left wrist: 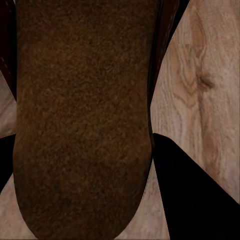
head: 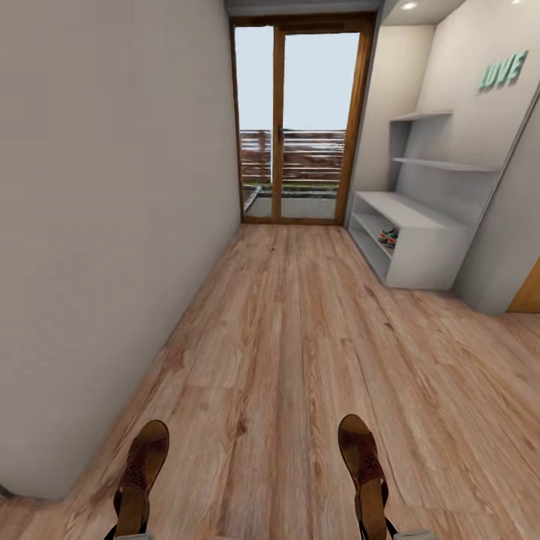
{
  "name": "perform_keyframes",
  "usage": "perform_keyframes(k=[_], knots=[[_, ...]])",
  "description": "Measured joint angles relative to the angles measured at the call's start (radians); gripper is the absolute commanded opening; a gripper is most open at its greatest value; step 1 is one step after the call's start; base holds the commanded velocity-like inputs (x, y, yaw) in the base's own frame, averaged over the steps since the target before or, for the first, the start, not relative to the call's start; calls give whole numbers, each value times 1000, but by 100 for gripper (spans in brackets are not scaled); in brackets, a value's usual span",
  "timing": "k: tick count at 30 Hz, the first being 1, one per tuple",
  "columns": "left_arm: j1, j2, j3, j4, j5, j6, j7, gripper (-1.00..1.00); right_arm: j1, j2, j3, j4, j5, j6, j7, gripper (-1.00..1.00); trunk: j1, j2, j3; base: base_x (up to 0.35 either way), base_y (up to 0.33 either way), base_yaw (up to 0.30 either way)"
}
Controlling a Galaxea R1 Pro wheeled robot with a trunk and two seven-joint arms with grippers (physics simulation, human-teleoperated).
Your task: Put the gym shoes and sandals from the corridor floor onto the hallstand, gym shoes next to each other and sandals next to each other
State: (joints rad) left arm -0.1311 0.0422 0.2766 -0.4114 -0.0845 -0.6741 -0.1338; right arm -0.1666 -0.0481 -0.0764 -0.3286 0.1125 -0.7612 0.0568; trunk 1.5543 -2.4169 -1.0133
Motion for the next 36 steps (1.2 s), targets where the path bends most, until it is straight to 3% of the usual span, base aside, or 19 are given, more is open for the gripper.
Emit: perform_keyframes(k=[36], knots=[[0,-2,0,2,1,1,2,-100,0,7,1,0,1,0,0,-100,0,0,6,340,0,-42]])
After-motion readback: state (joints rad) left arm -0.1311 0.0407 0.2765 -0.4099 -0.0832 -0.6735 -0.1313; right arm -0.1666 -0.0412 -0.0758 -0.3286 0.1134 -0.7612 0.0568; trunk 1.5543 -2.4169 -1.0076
